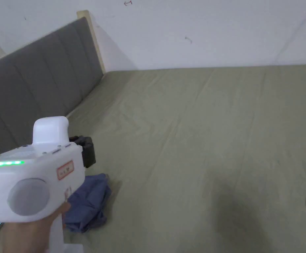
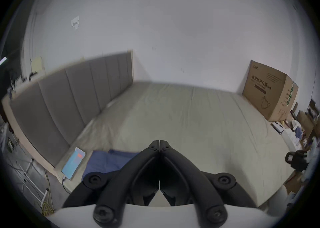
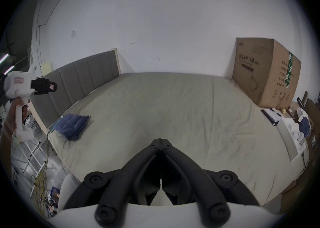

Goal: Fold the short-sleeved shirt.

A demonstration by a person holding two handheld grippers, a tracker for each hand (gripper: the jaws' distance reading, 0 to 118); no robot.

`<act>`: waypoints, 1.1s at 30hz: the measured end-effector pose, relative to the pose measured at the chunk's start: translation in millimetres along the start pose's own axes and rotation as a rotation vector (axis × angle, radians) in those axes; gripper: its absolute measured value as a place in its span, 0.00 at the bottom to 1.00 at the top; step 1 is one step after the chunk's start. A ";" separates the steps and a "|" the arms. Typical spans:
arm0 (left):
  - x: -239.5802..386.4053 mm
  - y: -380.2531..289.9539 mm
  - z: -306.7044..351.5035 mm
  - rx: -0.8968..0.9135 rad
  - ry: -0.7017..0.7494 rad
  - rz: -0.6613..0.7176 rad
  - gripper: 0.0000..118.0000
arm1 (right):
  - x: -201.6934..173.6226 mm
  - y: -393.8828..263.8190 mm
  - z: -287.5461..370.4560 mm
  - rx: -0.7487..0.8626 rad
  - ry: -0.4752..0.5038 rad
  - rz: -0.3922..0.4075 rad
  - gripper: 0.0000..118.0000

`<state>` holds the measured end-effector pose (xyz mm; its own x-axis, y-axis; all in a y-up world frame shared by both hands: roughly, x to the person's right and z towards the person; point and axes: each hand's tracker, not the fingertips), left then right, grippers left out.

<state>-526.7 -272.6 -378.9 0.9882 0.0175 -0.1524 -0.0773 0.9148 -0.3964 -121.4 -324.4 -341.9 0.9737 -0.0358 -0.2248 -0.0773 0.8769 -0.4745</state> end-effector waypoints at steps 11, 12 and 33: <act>141.3 -7.2 79.0 0.305 -0.055 -0.049 0.00 | 26.9 61.7 47.0 0.298 -0.135 -0.019 0.00; 146.0 -4.7 82.0 0.323 -0.100 -0.016 0.00 | 30.1 65.2 49.1 0.307 -0.133 -0.018 0.00; 201.2 -21.7 112.2 0.316 -0.151 0.007 0.86 | 37.7 40.6 81.5 0.351 -0.202 -0.030 0.50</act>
<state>-311.4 -243.6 -299.3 0.9981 0.0616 -0.0088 -0.0622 0.9938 -0.0924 -70.4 -251.1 -300.2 0.9996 0.0000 -0.0270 -0.0041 0.9884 -0.1515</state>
